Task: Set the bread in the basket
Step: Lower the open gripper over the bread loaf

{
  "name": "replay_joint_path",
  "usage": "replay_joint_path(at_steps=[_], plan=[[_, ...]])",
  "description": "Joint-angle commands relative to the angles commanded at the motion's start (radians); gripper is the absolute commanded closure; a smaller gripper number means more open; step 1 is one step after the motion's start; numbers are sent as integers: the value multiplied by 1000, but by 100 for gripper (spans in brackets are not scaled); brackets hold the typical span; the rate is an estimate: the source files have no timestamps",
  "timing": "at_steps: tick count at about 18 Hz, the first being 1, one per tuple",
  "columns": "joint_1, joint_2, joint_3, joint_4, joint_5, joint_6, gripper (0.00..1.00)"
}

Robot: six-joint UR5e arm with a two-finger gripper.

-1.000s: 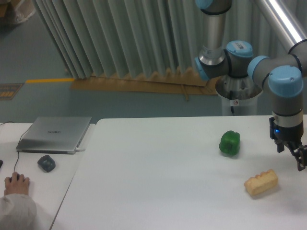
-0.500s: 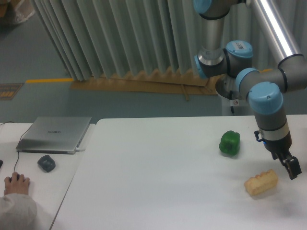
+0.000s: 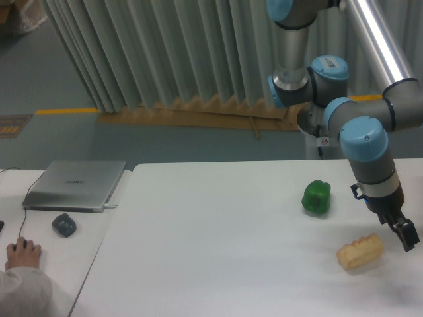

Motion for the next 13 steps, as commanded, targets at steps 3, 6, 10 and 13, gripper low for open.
replay_joint_path(at_steps=[3, 6, 10, 13], plan=[[-6, -2, -29, -8, -49, -16, 0], [-9, -5, -57, -8, -51, -17, 0], [-11, -8, -69, -5, -50, -17, 0], [-11, -29, -61, 2, -45, -16, 0]])
